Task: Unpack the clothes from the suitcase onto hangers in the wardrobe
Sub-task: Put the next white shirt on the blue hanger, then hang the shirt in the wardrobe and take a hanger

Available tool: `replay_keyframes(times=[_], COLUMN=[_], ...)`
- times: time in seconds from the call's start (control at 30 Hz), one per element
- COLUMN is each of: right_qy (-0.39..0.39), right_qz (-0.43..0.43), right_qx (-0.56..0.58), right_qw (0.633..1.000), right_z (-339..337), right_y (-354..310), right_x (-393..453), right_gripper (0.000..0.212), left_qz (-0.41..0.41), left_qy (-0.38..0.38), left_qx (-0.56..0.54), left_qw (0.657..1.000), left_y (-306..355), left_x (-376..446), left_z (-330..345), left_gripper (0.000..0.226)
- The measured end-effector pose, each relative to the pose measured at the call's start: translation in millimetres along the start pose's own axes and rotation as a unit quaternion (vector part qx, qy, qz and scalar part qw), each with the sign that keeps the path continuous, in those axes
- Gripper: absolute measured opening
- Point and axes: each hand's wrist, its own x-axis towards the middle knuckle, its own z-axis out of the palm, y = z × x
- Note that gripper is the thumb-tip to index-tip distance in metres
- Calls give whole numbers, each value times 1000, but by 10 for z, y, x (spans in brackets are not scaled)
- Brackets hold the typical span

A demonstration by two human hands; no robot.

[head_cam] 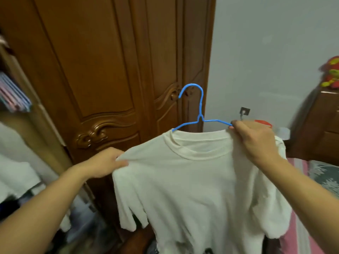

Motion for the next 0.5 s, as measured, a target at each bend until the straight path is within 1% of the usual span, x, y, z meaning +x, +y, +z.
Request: replay_keyframes(times=[0.03, 0.07, 0.1, 0.13, 0.17, 0.2, 0.23, 0.27, 0.3, 0.33, 0.37, 0.4, 0.43, 0.47, 0.5], right_qy=[-22, -45, -63, -70, -63, -46, -28, -22, -24, -27, -22, -10, 3, 1, -30], right_qz=[-34, -67, -82, -62, -14, 29, 49, 47, 32, 14, -4, -20, -34, -44, -41], right_qx=[-3, -10, -18, -15, 1, 25, 47, 63, 77, 91, 108, 123, 137, 166, 207], right_qw=[999, 997, 994, 996, 998, 998, 997, 997, 996, 995, 994, 992, 990, 985, 977], right_z=[44, 97, 135, 159, 156, 160, 160, 165, 158, 141, 118, 99, 62, 37, 5], right_y=[13, 35, 40, 18, -15, -71, -152, -249, -368, -479, -601, -697, -790, -853, -885], right_x=[-45, -87, -118, -136, -122, -96, -60, -25, 35, 84, 151, 217, 283, 349, 401], right_gripper=[26, 24, 23, 25, 28, 31, 34, 36, 37, 37, 37, 37, 37, 37, 38], left_qz=[-12, -20, -21, -39, -83, -142, -190, -197, -157, -89, -15, 43, 77, 103, 116], left_qy=[53, 81, 65, -2, -89, -153, -162, -113, -33, 54, 120, 149, 166, 192, 226], left_qx=[9, 25, 48, 95, 162, 231, 285, 307, 280, 212, 129, 60, 53, 86, 136], left_qw=[998, 996, 997, 995, 979, 950, 925, 924, 947, 972, 984, 986, 982, 972, 957], left_y=[-40, -29, -7, 52, 146, 243, 270, 338, 428, 545, 612, 700, 761, 794, 752], left_x=[-46, -100, -149, -244, -332, -432, -471, -509, -522, -513, -478, -457, -444, -466, -490], left_z=[-50, -115, -206, -276, -303, -306, -296, -280, -275, -252, -213, -162, -108, -75, -44], left_gripper=[12, 12, 10, 6, 10, 32, 62, 86, 97, 97, 87, 68, 45, 32, 30])
